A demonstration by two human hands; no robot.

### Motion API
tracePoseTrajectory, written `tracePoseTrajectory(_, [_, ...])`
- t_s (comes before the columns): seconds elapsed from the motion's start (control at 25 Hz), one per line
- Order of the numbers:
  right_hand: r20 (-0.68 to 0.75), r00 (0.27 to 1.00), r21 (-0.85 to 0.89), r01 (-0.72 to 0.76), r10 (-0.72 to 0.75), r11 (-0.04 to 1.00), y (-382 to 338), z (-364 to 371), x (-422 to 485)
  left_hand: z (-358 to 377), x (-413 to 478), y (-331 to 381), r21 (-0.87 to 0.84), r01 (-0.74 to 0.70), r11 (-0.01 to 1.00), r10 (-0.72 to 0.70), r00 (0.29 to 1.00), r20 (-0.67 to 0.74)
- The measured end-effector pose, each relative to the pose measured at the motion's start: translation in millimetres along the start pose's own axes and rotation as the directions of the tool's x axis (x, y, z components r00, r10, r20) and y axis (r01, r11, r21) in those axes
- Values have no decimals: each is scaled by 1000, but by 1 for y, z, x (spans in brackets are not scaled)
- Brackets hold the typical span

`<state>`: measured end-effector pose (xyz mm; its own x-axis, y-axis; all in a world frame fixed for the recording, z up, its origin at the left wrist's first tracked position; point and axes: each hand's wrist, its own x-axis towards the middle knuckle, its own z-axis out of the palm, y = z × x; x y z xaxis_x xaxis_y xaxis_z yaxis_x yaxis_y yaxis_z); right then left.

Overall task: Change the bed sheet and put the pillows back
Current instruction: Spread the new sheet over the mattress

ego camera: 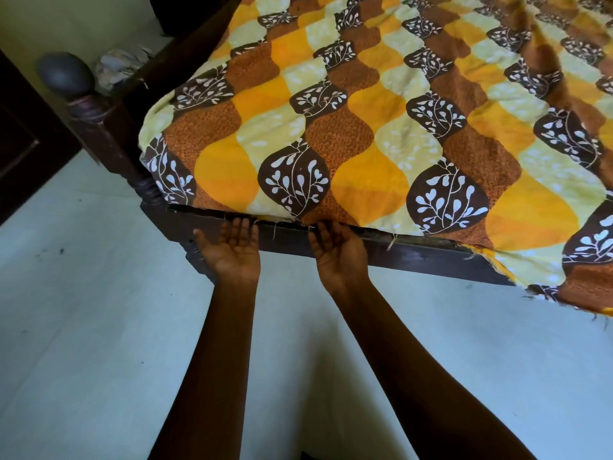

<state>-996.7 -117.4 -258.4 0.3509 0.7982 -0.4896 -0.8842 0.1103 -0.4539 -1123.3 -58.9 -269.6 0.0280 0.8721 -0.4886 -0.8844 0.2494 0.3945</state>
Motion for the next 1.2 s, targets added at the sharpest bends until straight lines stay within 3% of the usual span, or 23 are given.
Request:
tracePoseTrajectory(0.2, [56,998,-20,-6,7,1000,-10,6,-2,10,10,1,-43,119,992,-113,987,114])
tracePoseTrajectory(0.36, [74,997,-35,26,-24,999,-12,10,0,38,23,-14,-65,171,983,-162,979,127])
tracePoseTrajectory(0.44, [67,997,-24,39,-38,999,-13,10,1,49,19,-20,-5,139,990,-138,985,102])
tracePoseTrajectory(0.56, [78,996,-47,38,-34,998,-12,4,0,33,-6,-25,101,85,991,-76,993,-92])
tracePoseTrajectory(0.64, [92,995,-60,29,-24,998,-11,0,1,18,-24,-30,51,164,985,-157,982,-107])
tracePoseTrajectory(0.8, [109,994,-70,26,-18,997,-11,-7,6,17,-21,-40,-4,329,944,-329,944,6])
tracePoseTrajectory(1.04, [84,996,-154,23,-10,988,-15,-12,8,62,6,-65,-55,281,958,-275,957,95])
tracePoseTrajectory(1.2, [-11,1000,-342,12,-17,940,-19,-23,5,62,-14,-66,95,210,973,-214,976,32])
